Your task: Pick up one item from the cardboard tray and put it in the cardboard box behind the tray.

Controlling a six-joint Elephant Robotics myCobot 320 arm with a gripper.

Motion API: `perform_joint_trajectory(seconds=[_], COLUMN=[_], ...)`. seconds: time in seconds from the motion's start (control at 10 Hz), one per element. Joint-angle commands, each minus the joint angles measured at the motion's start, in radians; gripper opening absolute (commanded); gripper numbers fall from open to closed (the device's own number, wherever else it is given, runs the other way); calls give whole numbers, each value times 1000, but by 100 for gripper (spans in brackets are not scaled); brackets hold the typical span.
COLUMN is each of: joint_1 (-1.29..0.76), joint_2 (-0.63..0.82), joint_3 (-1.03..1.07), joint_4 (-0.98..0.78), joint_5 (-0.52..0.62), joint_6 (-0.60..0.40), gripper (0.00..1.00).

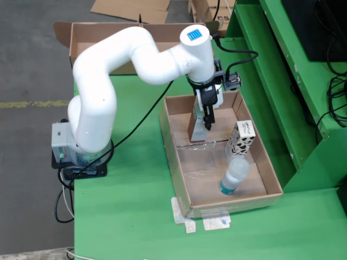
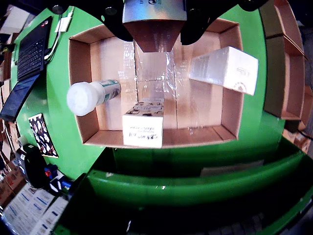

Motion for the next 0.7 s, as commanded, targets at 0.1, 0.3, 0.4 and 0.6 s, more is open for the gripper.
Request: perform_joint_trajectory(seconds=[0.1, 0.3, 0.4, 0.6], joint_1=[54, 89, 89, 93], joint_2=[-36, -7, -7, -7], joint_3=[916, 916, 916, 916], joint_4=[-341, -330, -330, -318], joint_5=[-57, -87, -87, -92], joint_6=[13, 24, 24, 26], gripper=[0, 0, 0, 0])
